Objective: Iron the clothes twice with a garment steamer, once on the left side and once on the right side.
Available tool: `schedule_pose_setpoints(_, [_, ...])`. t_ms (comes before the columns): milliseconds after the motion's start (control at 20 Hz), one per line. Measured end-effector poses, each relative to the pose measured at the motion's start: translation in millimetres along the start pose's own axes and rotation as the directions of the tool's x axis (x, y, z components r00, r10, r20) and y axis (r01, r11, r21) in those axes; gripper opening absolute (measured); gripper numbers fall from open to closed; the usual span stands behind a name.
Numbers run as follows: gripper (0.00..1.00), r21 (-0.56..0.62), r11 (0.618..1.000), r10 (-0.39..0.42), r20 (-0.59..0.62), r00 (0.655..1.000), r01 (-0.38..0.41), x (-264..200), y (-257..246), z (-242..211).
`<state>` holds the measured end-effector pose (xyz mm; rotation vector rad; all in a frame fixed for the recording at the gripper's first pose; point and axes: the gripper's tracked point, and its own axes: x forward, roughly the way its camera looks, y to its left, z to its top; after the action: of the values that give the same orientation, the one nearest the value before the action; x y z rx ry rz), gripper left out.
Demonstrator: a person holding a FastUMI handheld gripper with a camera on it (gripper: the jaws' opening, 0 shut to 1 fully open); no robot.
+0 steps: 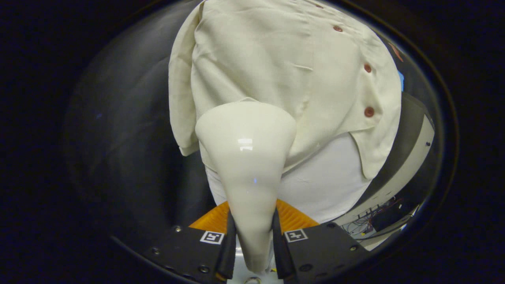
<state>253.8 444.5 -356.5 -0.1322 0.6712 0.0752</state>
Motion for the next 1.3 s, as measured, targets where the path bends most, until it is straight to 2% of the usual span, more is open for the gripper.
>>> schedule_pose_setpoints(200, [0.41,-0.007,0.999,0.031,0.000,1.000,-0.031,-27.9,-10.8,-2.7])
schedule_pose_setpoints(450, [0.41,-0.011,0.996,0.087,0.068,0.994,-0.087,-97.2,-35.7,31.4])
schedule_pose_setpoints(650, [0.41,-0.033,0.993,0.117,0.148,0.982,-0.114,-160.9,-68.5,82.7])
schedule_pose_setpoints(950, [0.42,0.005,0.991,0.125,0.278,0.952,-0.131,-256.3,-122.2,166.9])
schedule_pose_setpoints(1300, [0.41,0.024,0.994,0.089,0.433,0.897,-0.110,-304.7,-164.4,271.7])
